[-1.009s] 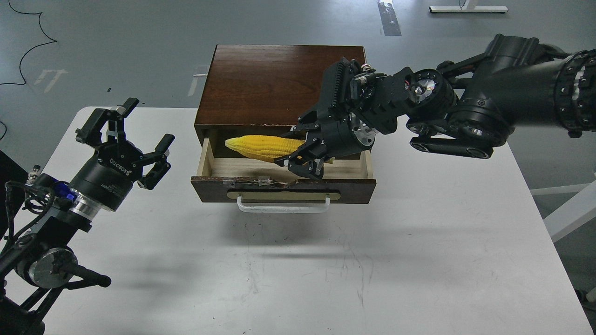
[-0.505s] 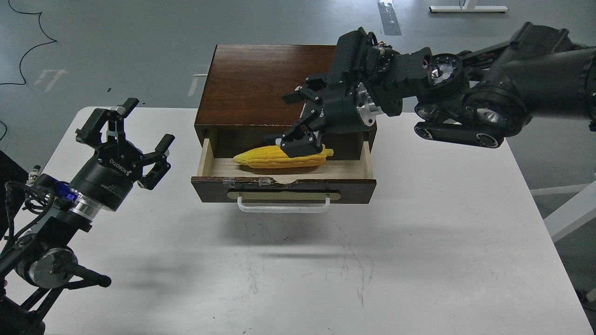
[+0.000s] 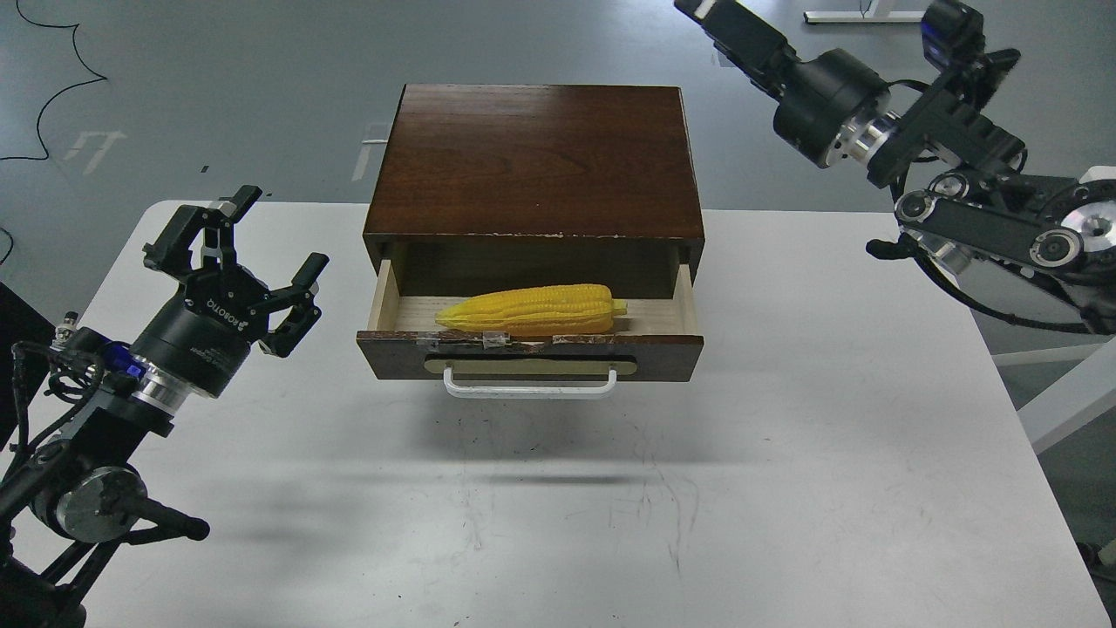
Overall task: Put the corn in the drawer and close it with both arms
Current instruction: 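Open the right gripper and withdraw it from the drawer, then bring the left gripper down in front of the drawer handle, then push the drawer front away from the robot with the left gripper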
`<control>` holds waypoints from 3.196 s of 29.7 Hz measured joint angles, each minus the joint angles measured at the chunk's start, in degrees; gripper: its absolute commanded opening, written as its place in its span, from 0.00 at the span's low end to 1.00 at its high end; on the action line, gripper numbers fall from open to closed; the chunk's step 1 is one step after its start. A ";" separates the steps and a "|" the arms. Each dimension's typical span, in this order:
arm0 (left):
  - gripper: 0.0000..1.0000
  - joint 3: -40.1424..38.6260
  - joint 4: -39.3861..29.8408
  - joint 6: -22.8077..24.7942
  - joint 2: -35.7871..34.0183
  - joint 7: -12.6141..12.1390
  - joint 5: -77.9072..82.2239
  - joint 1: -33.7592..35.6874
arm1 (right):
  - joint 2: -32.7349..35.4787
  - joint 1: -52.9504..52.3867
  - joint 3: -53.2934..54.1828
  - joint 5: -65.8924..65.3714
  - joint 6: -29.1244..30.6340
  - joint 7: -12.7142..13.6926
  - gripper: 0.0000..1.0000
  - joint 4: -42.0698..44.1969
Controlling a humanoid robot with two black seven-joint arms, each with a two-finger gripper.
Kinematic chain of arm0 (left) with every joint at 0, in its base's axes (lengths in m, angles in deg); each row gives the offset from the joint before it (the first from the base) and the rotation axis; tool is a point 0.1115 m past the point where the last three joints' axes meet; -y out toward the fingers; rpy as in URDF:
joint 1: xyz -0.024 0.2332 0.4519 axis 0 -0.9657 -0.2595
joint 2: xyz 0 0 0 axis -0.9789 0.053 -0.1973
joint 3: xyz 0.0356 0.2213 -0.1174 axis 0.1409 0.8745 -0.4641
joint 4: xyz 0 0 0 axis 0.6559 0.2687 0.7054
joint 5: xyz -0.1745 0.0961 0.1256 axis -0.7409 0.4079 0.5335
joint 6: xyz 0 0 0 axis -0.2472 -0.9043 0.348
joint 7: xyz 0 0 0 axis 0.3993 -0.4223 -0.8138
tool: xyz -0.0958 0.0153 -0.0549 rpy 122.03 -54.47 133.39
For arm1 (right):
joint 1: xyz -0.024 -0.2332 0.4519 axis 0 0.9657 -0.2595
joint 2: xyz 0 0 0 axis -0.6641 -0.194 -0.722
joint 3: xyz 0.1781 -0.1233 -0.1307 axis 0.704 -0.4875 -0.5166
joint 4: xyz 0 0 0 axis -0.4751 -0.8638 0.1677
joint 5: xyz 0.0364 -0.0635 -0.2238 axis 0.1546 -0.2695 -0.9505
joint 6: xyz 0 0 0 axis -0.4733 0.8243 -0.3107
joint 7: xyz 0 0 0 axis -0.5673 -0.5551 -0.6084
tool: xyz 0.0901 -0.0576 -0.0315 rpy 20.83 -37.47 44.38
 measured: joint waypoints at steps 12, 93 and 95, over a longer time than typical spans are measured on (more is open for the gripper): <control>0.99 0.51 1.91 0.02 -0.44 2.82 0.28 1.20 | 0.30 18.68 12.22 21.91 31.93 0.00 0.99 11.11; 0.00 17.96 -7.74 -14.45 3.76 7.22 63.89 -5.60 | 1.04 27.02 13.09 23.54 35.88 -0.01 0.99 12.70; 0.00 17.96 -7.44 -14.42 3.77 7.23 63.85 -5.30 | 1.04 27.02 13.09 23.54 35.88 -0.01 0.99 12.70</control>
